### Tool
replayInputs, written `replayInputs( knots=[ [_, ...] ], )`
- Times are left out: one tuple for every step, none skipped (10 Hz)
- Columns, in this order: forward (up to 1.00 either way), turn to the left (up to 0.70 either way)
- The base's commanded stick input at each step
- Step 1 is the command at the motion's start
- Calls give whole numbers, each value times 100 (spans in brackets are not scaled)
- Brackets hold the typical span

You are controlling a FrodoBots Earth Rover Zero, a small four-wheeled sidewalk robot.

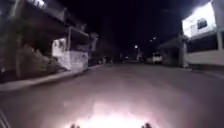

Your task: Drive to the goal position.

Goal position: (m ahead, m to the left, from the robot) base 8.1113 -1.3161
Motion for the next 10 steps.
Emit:
replayInputs(
  knots=[
    [85, 0],
    [85, 0],
    [85, 0],
    [85, 0],
    [85, -10],
    [85, -25],
    [85, -33],
    [85, -12],
    [85, 0],
    [85, 0]
  ],
)
